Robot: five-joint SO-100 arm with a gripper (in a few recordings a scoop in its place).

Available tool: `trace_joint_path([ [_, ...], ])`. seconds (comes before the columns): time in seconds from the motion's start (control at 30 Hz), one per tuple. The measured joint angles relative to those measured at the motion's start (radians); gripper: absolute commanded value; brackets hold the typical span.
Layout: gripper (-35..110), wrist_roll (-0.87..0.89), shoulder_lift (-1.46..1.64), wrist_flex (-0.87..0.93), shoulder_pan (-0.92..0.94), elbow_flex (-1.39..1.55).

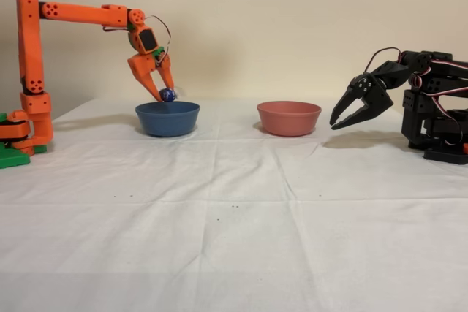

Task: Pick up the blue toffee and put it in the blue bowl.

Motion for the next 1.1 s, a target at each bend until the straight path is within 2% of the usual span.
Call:
trace_joint_path([
  [0.3, 33, 0.043, -0.034, 0.0, -0.005, -0.044],
  [0.73, 35, 0.054, -0.032, 0.035, -0.005, -0.044],
  [0.83, 32, 0.041, -0.02, 0.051, 0.005, -0.021],
  [0.93, 15, 0.025, 0.015, 0.052, 0.014, 0.009],
  [1.1, 5, -0.006, 0.126, 0.052, 0.058, 0.08],
])
